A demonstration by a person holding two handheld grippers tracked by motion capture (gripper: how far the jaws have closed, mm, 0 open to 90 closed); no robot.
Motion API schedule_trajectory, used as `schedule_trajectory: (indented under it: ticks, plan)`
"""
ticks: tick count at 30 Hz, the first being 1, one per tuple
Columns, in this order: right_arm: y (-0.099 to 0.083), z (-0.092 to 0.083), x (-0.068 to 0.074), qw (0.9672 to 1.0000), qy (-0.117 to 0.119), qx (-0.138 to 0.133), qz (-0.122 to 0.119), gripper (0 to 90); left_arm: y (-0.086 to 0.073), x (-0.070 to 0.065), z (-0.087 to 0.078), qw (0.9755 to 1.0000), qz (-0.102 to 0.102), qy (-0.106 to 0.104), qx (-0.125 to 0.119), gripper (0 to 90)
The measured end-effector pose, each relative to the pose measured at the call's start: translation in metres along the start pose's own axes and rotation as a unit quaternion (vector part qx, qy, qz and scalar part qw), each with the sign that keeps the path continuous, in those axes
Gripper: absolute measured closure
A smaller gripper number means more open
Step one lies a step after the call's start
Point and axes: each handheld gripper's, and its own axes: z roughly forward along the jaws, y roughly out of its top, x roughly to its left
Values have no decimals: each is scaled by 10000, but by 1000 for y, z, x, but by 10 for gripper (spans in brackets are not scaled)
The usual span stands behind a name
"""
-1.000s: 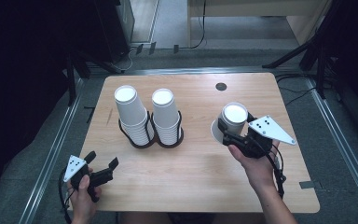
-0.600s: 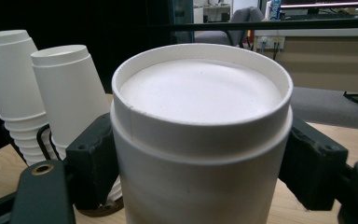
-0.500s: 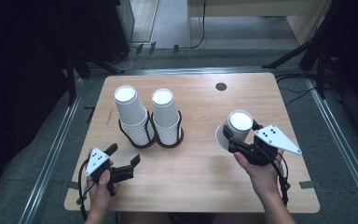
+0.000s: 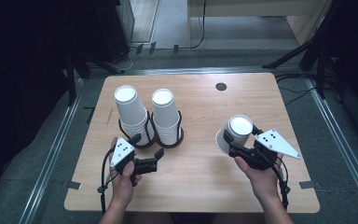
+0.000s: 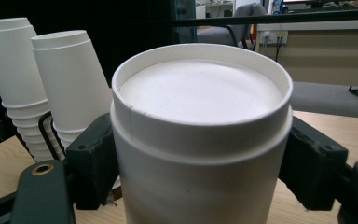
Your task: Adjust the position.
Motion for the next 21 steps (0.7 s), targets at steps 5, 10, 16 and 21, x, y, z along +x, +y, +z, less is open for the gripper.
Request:
schedule_trajectory:
  ticks: [5,10,16,21]
  plan:
    - [-1,-1,3,10000,63,-1,13,218,0,-11,10,9999,70,-143,-16,6]
    - [-4,1,9,9999,102,31,-33,218,-3,-21,19,9994,128,-325,-2,6]
    - [-6,3,19,9998,193,37,-101,218,-3,-31,26,9982,114,-588,-29,6]
    - [-7,4,25,9996,285,31,-45,218,-4,-41,32,9967,148,-799,-23,7]
